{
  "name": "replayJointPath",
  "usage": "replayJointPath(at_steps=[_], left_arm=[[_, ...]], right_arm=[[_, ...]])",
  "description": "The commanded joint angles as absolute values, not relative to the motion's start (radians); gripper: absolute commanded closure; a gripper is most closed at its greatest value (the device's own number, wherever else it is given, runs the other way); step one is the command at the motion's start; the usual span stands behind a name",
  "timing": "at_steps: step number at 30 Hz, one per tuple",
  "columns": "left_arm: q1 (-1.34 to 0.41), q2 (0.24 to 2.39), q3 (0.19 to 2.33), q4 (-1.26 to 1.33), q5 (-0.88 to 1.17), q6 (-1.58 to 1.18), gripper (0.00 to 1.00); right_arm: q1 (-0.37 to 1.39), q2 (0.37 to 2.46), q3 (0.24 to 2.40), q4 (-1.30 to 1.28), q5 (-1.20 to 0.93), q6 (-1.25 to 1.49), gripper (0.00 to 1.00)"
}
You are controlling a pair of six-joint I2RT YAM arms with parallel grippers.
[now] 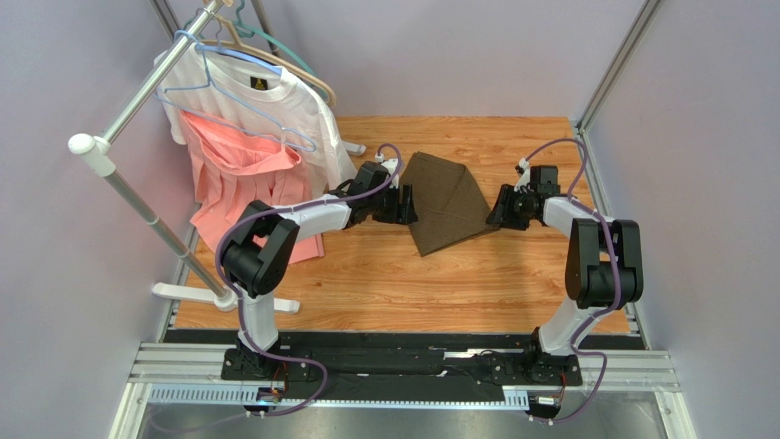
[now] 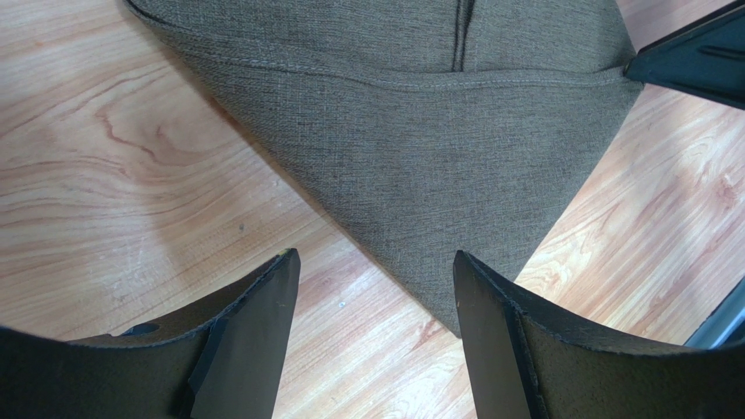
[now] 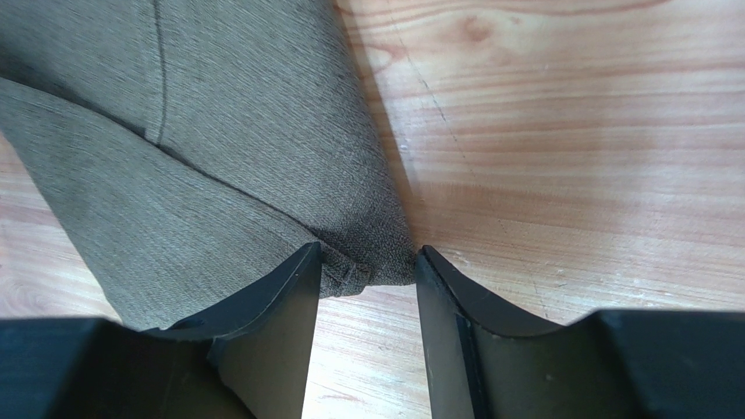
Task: Fold the napkin, place the utensils inside, and roll it up
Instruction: Fold the napkin
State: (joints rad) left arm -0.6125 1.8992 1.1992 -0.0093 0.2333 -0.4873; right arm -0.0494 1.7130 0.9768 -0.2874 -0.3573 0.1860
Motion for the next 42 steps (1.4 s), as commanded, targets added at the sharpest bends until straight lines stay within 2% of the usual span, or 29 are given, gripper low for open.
replayJointPath(at_steps=[1,6,11,19,28,30,31,34,39,42], left_arm=[[-0.604,1.890,1.223,0.014,0.256,-0.463,0.27],[-0.598,1.871,1.216,0.008,0.261,-0.449,0.27],[-0.597,1.850,1.221,-0.020,0.270,-0.414,0.27],[-0.597,1.778,1.197,-0.067,0.281,-0.359,0.27],[-0.597,1.663,1.109,-0.074,0.285,-0.356,0.27],[-0.597,1.640,1.089,-0.086,0.281,-0.351,0.26],[-0.597,1.617,1.083,-0.089,0.276,-0.350,0.26],[-0.597,1.585,1.058,-0.094,0.264,-0.350,0.25],[-0.597,1.595,1.055,-0.089,0.316,-0.328,0.25],[-0.597,1.608,1.049,-0.071,0.337,-0.325,0.25]], right_arm=[[-0.054,1.735,1.015,-0.317,-0.350,0.173,0.54],[-0.055,1.730,0.999,-0.344,-0.362,0.189,0.63],[-0.051,1.723,0.977,-0.363,-0.382,0.210,0.80],[-0.031,1.641,0.919,-0.448,-0.316,0.302,0.86],[-0.005,1.442,0.753,-0.446,-0.295,0.474,0.85],[0.029,1.401,0.717,-0.445,-0.293,0.505,0.80],[0.035,1.372,0.709,-0.448,-0.282,0.511,0.69],[0.037,1.342,0.710,-0.475,-0.218,0.512,0.59],[0.049,1.218,0.796,-0.561,-0.149,0.434,0.57],[0.133,1.146,0.837,-0.560,-0.150,0.301,0.57]])
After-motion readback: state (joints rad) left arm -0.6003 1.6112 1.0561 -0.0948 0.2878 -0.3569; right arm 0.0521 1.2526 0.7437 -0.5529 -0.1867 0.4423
